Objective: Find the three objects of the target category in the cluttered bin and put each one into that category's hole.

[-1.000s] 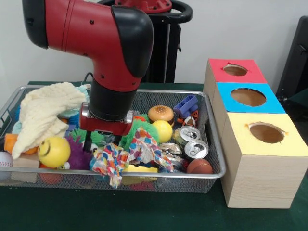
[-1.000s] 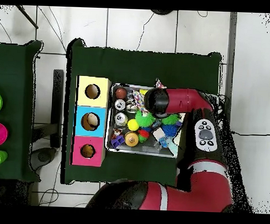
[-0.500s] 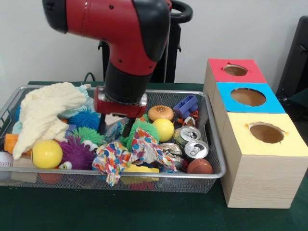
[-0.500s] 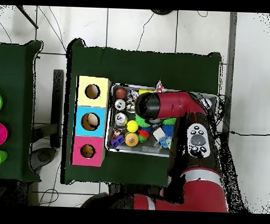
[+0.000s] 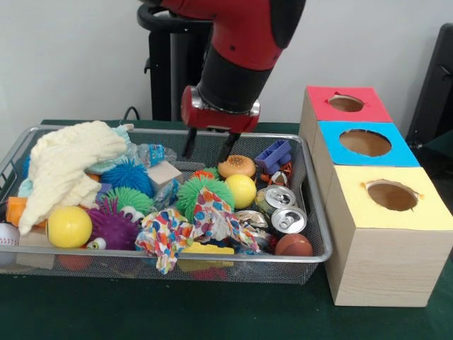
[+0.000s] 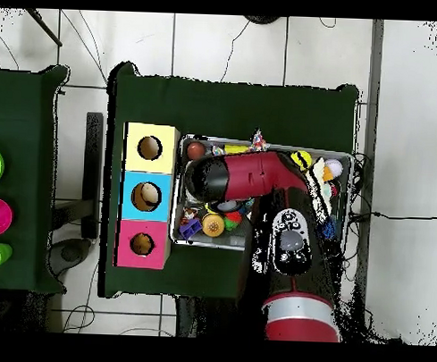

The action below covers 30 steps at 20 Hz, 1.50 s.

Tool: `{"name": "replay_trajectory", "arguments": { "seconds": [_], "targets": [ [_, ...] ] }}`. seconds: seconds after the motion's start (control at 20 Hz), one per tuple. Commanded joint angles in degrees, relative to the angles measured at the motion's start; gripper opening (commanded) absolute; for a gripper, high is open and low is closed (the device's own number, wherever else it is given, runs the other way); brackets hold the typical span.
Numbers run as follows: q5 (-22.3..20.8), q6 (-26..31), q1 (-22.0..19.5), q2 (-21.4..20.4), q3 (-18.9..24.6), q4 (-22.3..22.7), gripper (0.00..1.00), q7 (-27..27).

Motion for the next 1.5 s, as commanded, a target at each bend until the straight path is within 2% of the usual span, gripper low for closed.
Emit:
{"name": "replay_trajectory", "arguments": {
  "seconds": [0.05,0.25,0.75,1.0,1.5],
  "targets": [
    [3.99,0.57,-0.38,-4.76,3.25,10.41,1.0,2.78],
    [5.8,-6.36,-0.48,-2.34,3.93,12.92,1.0,6.8],
    [10.67,-20.11,0.55,-0.77,2.55,21.34,1.0,14.37],
    [12.55,-23.89,3.24,-1.0,0.82,22.77,1.0,16.33],
    [16.96,-24.15,5.93,0.12,-0.36,22.27,1.0,16.22]
  ]
}}
